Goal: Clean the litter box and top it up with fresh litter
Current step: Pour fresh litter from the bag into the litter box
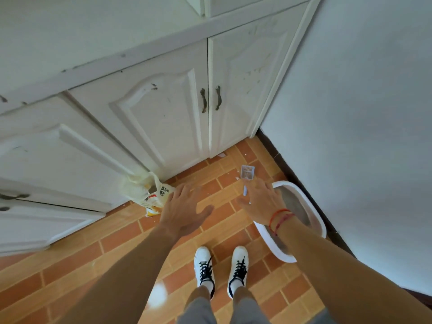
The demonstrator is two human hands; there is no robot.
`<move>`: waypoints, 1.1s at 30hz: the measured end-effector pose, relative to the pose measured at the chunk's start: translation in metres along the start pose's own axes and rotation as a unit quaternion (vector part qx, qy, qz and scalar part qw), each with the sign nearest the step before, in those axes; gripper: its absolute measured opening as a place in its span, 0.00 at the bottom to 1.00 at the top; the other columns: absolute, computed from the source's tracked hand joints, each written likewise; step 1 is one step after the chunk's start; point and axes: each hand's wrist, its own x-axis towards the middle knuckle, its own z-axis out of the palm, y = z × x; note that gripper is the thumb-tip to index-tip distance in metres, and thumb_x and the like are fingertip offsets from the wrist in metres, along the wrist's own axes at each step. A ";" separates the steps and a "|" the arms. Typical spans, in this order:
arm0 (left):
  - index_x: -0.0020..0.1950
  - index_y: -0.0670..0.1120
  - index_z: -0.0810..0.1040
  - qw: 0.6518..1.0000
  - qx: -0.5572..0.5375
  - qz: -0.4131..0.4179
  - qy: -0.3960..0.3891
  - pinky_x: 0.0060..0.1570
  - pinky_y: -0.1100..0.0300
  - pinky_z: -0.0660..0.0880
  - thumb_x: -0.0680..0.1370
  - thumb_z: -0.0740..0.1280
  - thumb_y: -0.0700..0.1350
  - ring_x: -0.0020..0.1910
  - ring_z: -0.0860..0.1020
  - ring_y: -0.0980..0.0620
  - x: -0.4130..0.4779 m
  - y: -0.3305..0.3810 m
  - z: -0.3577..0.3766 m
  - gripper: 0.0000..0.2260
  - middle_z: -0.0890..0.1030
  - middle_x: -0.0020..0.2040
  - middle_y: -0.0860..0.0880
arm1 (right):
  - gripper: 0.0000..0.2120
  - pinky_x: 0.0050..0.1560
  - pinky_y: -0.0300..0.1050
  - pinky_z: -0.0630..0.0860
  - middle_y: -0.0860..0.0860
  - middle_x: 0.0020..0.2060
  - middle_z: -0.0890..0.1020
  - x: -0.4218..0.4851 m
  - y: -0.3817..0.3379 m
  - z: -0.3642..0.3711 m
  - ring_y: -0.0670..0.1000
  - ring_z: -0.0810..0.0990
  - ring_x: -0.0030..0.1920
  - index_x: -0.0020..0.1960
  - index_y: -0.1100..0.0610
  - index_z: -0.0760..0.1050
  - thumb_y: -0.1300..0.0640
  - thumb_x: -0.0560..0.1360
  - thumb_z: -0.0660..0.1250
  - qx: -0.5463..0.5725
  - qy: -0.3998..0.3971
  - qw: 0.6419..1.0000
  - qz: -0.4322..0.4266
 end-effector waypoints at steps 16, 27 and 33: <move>0.75 0.46 0.68 0.962 -0.134 -0.235 0.032 0.67 0.43 0.68 0.70 0.47 0.71 0.74 0.65 0.42 0.003 -0.108 0.071 0.42 0.69 0.74 0.44 | 0.30 0.64 0.57 0.67 0.55 0.68 0.70 0.112 -0.076 0.067 0.59 0.67 0.67 0.77 0.48 0.56 0.40 0.78 0.57 -0.024 -0.076 0.988 -0.135; 0.77 0.44 0.64 0.889 -0.250 -0.380 0.047 0.69 0.46 0.65 0.80 0.62 0.61 0.72 0.67 0.38 0.059 -0.231 0.185 0.32 0.68 0.75 0.41 | 0.29 0.61 0.50 0.70 0.54 0.65 0.72 0.230 -0.162 0.195 0.56 0.72 0.64 0.73 0.50 0.60 0.38 0.77 0.58 0.025 -0.126 0.974 -0.186; 0.71 0.43 0.69 0.832 -0.325 -0.434 0.115 0.60 0.48 0.69 0.80 0.61 0.59 0.67 0.73 0.39 0.123 -0.297 0.229 0.26 0.75 0.69 0.39 | 0.31 0.51 0.46 0.74 0.52 0.60 0.79 0.298 -0.197 0.264 0.53 0.79 0.56 0.74 0.52 0.62 0.36 0.77 0.57 0.111 -0.132 0.978 -0.117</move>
